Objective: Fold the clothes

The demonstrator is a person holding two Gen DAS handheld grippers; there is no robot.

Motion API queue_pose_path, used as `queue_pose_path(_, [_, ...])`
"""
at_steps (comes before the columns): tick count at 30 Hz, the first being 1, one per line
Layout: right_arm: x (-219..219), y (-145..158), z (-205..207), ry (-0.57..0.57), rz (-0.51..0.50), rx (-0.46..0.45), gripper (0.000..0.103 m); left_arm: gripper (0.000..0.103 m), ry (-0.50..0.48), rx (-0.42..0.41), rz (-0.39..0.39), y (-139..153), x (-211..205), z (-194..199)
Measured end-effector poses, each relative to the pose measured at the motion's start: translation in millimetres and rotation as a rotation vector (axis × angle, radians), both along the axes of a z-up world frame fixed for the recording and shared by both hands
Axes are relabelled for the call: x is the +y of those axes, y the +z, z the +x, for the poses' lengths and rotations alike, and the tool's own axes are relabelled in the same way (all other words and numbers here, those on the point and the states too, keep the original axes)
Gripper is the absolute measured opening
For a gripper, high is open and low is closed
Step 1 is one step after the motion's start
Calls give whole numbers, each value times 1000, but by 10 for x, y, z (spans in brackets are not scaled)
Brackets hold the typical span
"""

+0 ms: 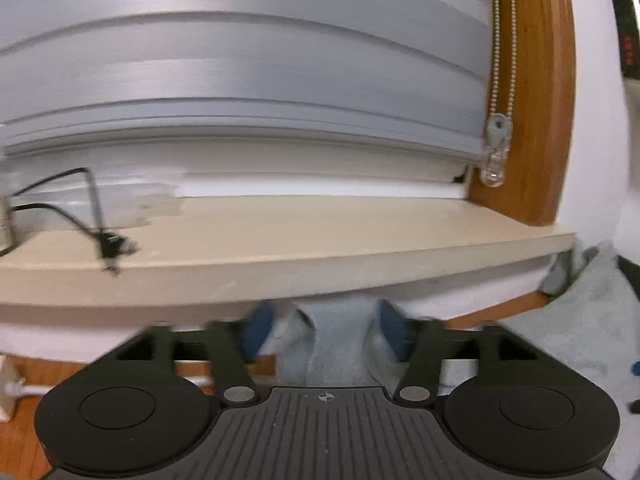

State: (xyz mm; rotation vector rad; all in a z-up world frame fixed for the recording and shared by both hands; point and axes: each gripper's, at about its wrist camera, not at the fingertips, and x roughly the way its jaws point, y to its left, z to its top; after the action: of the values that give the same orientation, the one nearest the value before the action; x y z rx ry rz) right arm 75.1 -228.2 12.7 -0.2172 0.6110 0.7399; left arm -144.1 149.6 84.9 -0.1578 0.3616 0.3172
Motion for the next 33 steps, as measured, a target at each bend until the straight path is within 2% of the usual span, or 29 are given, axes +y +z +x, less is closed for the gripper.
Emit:
queue_pose_path(6, [-8,5,-3,5,6,7,79,80,-42,62,63,-130,-294,-85])
queue_pose_path(8, [-17,7,-9,7,8,8,79,82,-116,63,70,-132,-520,-27])
queue_pose_path(11, [-26,13,-16,11,8,10,80,89,-203,60,29,-139,-824,176])
queue_pose_path(16, [-29,23,0,16,16,19,82,89,-319,174,46,-300,-1228,424])
queue_pose_path(20, [-23,26,-29,44,11,17,86,91,-338,259,55,-419,-1366,382])
queue_pose_path(22, [-20,27,-45,59,8,16,86,98,-347,268,60,-442,-1421,317])
queue_pose_path(27, [-13,42,-30,89,1,26,93,101,-384,272,51,-446,-1456,186])
queue_pose_path(29, [-16,55,6,70,-1,24,89,102,-385,266,28,-440,-1430,189])
queue_pose_path(31, [-18,67,41,51,-3,22,77,102,-381,258,2,-434,-1394,210])
queue_pose_path(32, [-20,73,59,42,-4,20,68,102,-379,256,-9,-431,-1379,218])
queue_pose_path(33, [-21,79,77,33,-5,19,65,102,-376,253,-15,-425,-1372,215])
